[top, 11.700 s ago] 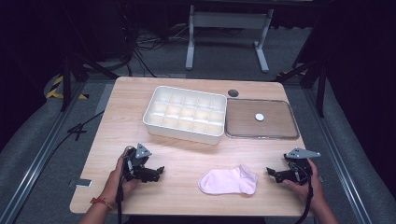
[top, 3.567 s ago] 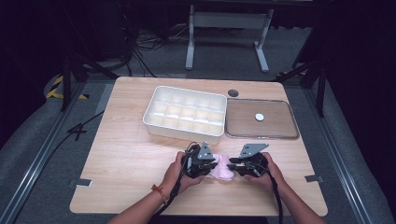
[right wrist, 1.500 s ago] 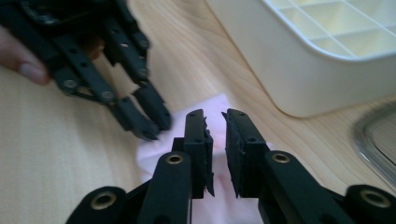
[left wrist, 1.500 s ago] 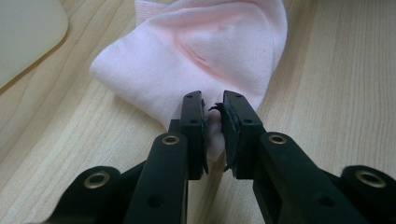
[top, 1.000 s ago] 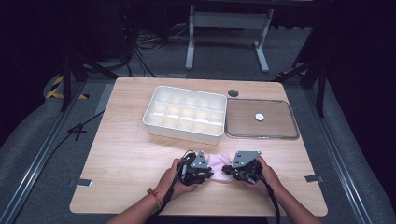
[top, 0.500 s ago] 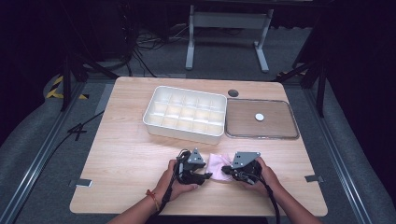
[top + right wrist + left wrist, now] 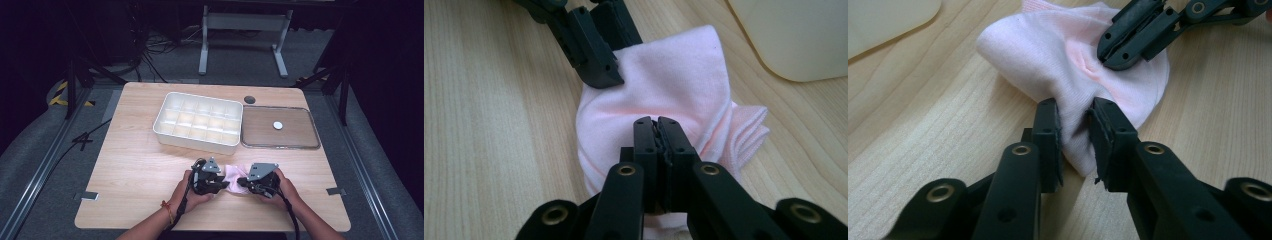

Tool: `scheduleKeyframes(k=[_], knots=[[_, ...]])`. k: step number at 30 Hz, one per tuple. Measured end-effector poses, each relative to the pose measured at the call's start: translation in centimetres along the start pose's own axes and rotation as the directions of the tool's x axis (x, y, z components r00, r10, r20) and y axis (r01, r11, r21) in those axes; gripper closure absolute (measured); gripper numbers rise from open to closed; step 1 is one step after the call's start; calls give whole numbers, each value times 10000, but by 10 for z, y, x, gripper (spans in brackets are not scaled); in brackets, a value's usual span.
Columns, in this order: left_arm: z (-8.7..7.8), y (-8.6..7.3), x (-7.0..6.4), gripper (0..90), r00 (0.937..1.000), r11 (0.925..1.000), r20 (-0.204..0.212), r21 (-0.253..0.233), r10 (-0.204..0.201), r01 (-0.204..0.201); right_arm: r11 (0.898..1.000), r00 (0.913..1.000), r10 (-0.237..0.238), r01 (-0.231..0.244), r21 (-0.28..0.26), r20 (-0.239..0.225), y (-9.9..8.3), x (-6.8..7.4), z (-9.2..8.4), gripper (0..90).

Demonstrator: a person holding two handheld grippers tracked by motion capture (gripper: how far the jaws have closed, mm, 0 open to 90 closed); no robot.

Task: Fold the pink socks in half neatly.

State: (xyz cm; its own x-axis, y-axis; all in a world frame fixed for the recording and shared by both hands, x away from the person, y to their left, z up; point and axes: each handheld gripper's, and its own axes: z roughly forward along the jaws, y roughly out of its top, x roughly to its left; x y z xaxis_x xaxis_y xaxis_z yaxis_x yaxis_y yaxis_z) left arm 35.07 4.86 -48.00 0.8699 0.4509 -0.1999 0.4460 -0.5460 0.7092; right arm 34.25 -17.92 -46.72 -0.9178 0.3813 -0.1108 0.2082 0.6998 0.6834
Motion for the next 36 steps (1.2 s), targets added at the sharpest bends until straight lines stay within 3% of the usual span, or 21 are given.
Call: scheduleKeyframes(k=[2,6,14,22,25,36], knots=[[0,0,-1,779,9999,9999,-58,-55,91,-91,9998,10000,57,-57,-172,21,1,-1,-2,859],[0,1,-1,781,9998,9999,-81,-6,153,-153,9986,9987,139,-113,-522,485,3,-2,-5,893],[-4,3,-2,779,9990,9994,-336,-153,290,-295,9998,9986,179,-174,-103,496,4,-4,7,896],[-12,8,-7,802,9964,9964,-656,-610,541,-581,9997,9975,206,-199,-107,683,8,1,11,897],[-13,9,-8,803,9967,9959,-670,-741,464,-513,9998,9970,186,-176,-132,748,9,3,13,897],[-16,12,-10,802,9942,9939,-834,-816,675,-743,9995,9969,157,-136,-278,768,15,8,20,896]])
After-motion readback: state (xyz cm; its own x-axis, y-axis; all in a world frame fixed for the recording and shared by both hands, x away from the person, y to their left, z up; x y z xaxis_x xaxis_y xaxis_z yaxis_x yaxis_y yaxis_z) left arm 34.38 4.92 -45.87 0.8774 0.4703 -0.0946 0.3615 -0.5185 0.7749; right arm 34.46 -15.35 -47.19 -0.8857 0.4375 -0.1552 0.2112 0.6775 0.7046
